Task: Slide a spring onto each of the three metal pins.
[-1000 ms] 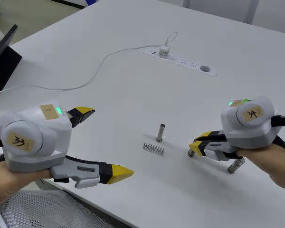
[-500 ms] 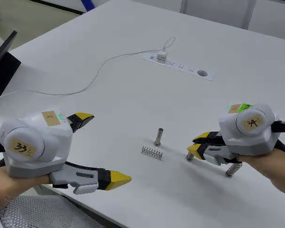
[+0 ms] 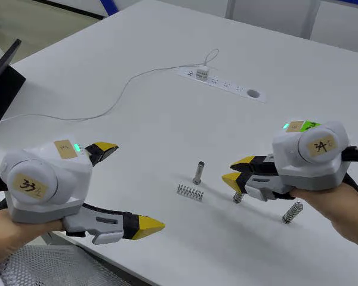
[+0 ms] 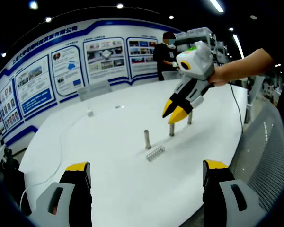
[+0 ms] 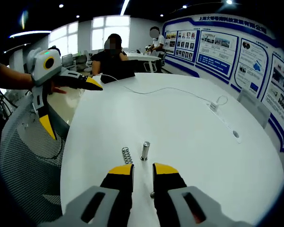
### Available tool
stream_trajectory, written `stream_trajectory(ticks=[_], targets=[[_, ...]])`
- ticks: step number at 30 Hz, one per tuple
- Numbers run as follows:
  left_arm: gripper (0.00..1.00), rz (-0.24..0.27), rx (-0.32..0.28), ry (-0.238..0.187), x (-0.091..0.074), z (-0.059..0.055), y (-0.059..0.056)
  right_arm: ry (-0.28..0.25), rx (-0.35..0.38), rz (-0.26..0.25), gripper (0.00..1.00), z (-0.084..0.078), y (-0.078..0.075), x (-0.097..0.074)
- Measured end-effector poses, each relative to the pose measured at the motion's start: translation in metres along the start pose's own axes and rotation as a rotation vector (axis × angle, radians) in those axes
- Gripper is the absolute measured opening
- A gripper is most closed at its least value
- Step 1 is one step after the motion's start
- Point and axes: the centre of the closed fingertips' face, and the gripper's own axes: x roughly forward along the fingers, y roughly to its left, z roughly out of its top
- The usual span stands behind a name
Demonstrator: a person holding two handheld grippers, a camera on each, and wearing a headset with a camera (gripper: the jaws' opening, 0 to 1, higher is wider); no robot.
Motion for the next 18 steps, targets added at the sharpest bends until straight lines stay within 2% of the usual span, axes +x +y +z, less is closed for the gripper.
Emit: stream_trajectory(ticks=[7,11,18], targets=[[1.0,-0.001,0.003,0.006,0.0,-0.002,0.001,0.068,-0.06,0.07,0.17,-0.009,0.025,0.03],[1.0,-0.002,0.023,0.022,0.001,-0.004,-0.001,0.094,-0.107,0.071,0.17,-0.012,0.027,0.045],[1.0,-0.009,0.029,0.032,0.001,-0.006,-0.002,0.147,-0.095,0.084,0.18,-0.025,0.024,0.061]])
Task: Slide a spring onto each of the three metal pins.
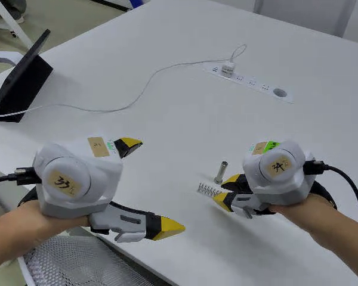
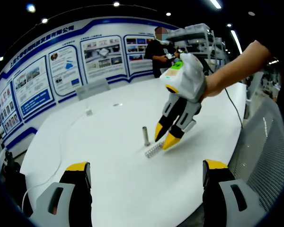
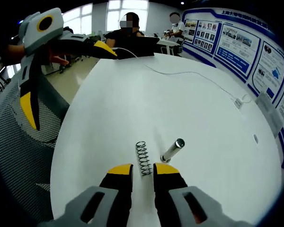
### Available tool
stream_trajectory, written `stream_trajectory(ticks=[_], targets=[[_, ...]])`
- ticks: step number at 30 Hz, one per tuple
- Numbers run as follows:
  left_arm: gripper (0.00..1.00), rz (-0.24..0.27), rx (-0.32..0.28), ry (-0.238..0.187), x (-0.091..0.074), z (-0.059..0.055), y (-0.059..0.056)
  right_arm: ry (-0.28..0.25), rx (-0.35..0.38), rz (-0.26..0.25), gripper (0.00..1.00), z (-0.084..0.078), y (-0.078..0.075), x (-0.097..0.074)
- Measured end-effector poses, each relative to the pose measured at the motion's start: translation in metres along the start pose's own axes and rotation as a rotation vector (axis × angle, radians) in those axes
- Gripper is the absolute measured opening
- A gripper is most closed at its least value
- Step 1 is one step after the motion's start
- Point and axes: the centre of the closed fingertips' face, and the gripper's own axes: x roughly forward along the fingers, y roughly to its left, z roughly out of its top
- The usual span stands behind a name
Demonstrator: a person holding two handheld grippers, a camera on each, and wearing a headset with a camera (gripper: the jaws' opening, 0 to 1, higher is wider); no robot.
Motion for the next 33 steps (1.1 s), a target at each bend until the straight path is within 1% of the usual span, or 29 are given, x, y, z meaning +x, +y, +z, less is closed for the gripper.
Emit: stream_trajectory(ticks=[3,10,11,13,20,23,24,26,28,33], targets=[[1.0,-0.002,0.006,0.004,0.001,0.0,-0.001,0.018,0.011,0.01,0.18,-0.004,-0.001,0.005],[1.0,-0.002,-0.003,0.004,0.001,0.0,-0.001,0.033,0.021,0.029,0.17,-0.009,0.001,0.009],[1.0,-0.002,-0.001,0.005,0.002,0.0,-0.002,0.025,0.034,0.035,0.17,-0.008,0.001,0.008],[1.0,-0.005,0.003,0.01,0.002,-0.001,-0.002,0.023,0.049,0.057,0.12,-0.008,0.006,0.008],[1.0,-0.011,0.01,0.02,0.003,-0.002,-0.004,0.012,0.059,0.042,0.11,-0.008,0.006,0.008],[1.0,-0.012,0.015,0.026,0.003,-0.004,-0.005,0.024,0.066,0.046,0.11,-0.009,0.009,0.007],[1.0,-0.016,0.015,0.032,0.004,-0.005,-0.006,0.03,0.051,0.038,0.11,-0.01,0.009,0.006],[1.0,-0.021,0.019,0.044,0.005,-0.006,-0.007,0.03,0.057,0.039,0.11,-0.011,0.01,0.002],[1.0,-0.026,0.021,0.047,0.005,-0.007,-0.008,0.011,0.075,0.042,0.11,-0.008,0.011,-0.004],[1.0,-0.033,0.025,0.064,0.005,-0.011,-0.009,-0.016,0.068,0.033,0.11,-0.004,0.011,-0.021]])
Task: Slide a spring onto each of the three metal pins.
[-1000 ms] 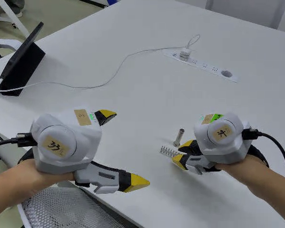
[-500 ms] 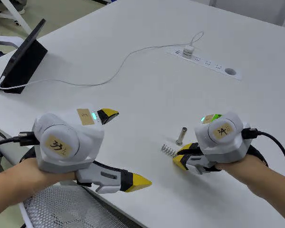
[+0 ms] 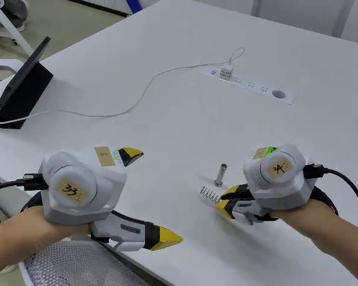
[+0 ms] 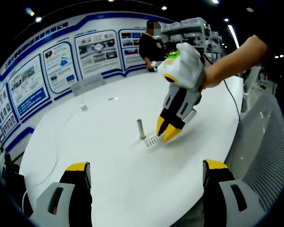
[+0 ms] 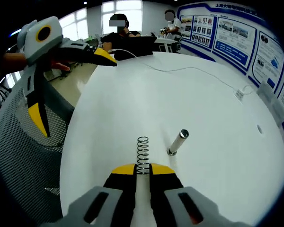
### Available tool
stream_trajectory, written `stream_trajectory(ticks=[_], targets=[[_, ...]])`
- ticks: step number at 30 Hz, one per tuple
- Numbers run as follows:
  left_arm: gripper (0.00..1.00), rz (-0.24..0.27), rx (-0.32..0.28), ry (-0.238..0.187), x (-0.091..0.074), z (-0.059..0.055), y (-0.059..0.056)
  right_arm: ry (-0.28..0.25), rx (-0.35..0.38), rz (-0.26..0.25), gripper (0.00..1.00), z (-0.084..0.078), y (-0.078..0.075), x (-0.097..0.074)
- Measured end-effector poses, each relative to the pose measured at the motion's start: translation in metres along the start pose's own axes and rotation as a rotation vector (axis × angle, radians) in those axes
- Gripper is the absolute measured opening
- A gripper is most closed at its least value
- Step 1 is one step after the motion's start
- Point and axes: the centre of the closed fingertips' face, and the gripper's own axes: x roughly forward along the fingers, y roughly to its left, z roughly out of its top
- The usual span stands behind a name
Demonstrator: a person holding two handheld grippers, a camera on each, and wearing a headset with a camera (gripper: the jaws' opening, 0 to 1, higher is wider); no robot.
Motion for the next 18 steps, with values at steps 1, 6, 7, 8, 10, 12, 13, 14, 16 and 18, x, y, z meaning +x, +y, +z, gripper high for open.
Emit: stream_trajectory(ticks=[1,6,7,8,10,12,13,14,16,18], targets=[[1.0,0.0,0.004,0.003,0.0,0.0,0.0,-0.006,-0.001,-0.001,0.11,0.001,0.0,-0.003],[0.99,0.001,0.04,0.006,0.0,0.001,-0.002,-0.031,-0.022,-0.012,0.11,0.002,0.002,-0.022],[0.99,0.001,0.043,-0.001,0.0,0.002,-0.002,-0.033,-0.029,-0.015,0.11,0.002,0.002,-0.024],[0.99,0.0,0.045,-0.002,0.0,0.002,-0.002,-0.032,-0.041,-0.017,0.11,0.0,0.002,-0.028],[0.98,0.008,0.047,0.002,-0.001,0.002,0.0,-0.035,-0.041,-0.018,0.11,-0.003,0.002,-0.035],[0.97,0.013,0.04,-0.004,-0.002,0.003,0.002,-0.042,-0.035,-0.02,0.11,-0.005,0.001,-0.04],[0.97,0.016,0.036,-0.006,-0.002,0.003,0.002,-0.047,-0.032,-0.023,0.11,-0.006,0.001,-0.044],[0.97,0.017,0.038,-0.006,-0.002,0.003,0.002,-0.052,-0.03,-0.025,0.11,-0.006,0.001,-0.047],[0.96,0.014,0.045,0.0,-0.002,0.002,0.002,-0.06,-0.031,-0.028,0.11,-0.007,0.001,-0.055],[0.96,0.002,0.06,0.005,-0.002,0.002,-0.001,-0.064,-0.036,-0.035,0.11,-0.009,0.0,-0.062]])
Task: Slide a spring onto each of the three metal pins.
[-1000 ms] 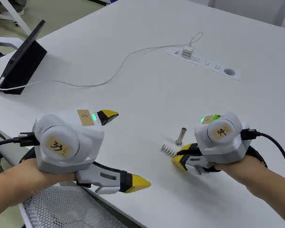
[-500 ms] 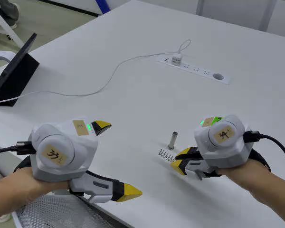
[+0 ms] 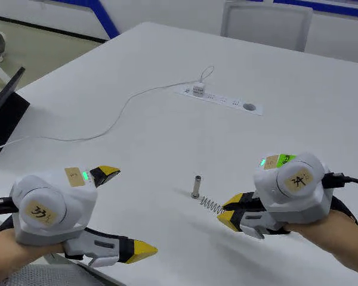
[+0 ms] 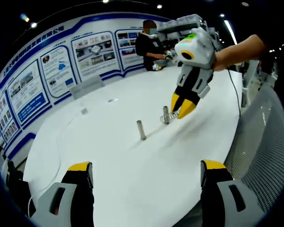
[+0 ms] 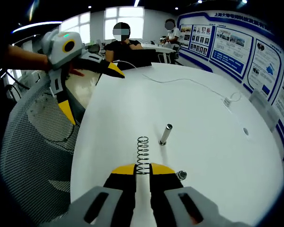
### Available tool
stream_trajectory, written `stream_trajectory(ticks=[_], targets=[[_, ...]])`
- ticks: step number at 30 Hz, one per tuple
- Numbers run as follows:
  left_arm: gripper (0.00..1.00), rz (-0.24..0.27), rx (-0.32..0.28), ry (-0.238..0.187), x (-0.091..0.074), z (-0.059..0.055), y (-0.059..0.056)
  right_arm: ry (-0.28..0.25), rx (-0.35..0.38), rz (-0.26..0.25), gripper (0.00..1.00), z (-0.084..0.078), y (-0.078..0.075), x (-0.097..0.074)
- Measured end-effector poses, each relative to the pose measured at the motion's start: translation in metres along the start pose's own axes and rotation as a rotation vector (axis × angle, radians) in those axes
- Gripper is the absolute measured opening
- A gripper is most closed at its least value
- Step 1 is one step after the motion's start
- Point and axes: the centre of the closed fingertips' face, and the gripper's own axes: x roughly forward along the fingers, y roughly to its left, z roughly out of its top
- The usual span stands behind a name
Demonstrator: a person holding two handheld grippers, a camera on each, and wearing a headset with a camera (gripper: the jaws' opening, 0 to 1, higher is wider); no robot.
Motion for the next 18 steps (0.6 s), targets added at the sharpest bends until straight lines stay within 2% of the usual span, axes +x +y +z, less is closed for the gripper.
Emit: stream_trajectory(ticks=[3,4,6,9,11,14,18], targets=[[0.96,-0.01,0.015,0.004,-0.001,0.002,-0.003,-0.012,0.007,-0.006,0.11,-0.001,-0.002,-0.012],[0.95,-0.01,0.017,0.001,-0.001,0.003,-0.003,-0.035,0.051,0.006,0.11,0.001,0.001,-0.014],[0.92,0.009,0.035,-0.024,-0.003,0.01,0.0,-0.078,0.109,0.023,0.11,0.005,0.002,-0.021],[0.91,0.008,0.011,-0.056,-0.004,0.022,-0.001,-0.074,0.1,0.02,0.11,0.002,0.003,-0.03],[0.91,-0.007,-0.002,-0.08,-0.002,0.034,-0.006,-0.072,0.103,0.025,0.11,0.001,0.006,-0.034],[0.91,-0.036,0.013,-0.12,0.005,0.053,-0.017,-0.083,0.077,0.041,0.11,0.006,0.016,-0.041],[0.88,-0.103,0.029,-0.153,0.018,0.073,-0.036,-0.068,-0.005,0.047,0.11,0.011,0.023,-0.049]])
